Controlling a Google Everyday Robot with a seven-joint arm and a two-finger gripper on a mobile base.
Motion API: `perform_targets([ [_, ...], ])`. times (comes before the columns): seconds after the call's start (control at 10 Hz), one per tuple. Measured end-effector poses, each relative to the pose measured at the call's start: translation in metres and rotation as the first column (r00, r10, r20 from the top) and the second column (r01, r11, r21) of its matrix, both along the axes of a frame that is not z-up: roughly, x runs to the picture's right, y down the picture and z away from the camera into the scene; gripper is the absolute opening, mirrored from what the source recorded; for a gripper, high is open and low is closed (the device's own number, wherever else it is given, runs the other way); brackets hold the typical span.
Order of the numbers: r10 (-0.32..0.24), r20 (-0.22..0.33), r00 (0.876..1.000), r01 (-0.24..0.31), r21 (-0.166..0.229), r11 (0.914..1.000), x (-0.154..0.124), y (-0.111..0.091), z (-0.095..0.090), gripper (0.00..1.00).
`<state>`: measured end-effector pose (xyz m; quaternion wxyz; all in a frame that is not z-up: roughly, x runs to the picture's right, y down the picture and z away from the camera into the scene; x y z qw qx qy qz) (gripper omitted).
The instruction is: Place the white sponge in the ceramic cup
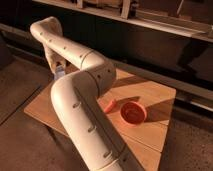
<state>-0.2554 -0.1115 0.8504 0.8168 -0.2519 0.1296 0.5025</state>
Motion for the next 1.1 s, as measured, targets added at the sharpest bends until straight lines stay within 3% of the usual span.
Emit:
perform_targets([
  [1.1,-0.001,0.0,1.0,0.001,-0.005,1.0,-0.0031,0.0063,0.0067,0.0],
])
